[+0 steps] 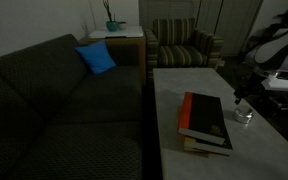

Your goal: Put the lid of the silver thing on the table

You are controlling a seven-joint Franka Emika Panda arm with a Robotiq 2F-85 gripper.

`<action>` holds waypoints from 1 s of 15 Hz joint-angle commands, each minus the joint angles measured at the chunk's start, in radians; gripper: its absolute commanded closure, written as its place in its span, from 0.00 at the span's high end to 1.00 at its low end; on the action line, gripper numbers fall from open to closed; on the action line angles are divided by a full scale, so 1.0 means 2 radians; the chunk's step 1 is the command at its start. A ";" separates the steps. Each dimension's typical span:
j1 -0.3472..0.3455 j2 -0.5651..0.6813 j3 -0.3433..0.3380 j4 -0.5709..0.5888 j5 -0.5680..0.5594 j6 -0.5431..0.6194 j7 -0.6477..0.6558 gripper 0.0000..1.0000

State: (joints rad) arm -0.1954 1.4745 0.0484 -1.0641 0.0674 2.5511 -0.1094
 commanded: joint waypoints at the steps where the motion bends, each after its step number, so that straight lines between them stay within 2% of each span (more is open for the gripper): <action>1: 0.004 0.000 -0.009 0.025 -0.012 -0.106 -0.018 1.00; 3: 0.008 0.000 -0.013 0.032 -0.013 -0.136 -0.014 1.00; 7: 0.019 0.000 -0.023 0.030 -0.018 -0.093 -0.008 1.00; 12: 0.037 -0.039 -0.037 -0.062 -0.021 -0.030 0.009 1.00; 15: 0.061 -0.062 -0.058 -0.137 -0.022 0.044 0.032 1.00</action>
State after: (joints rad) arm -0.1189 1.4423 -0.0214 -1.1424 0.0413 2.5120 -0.0961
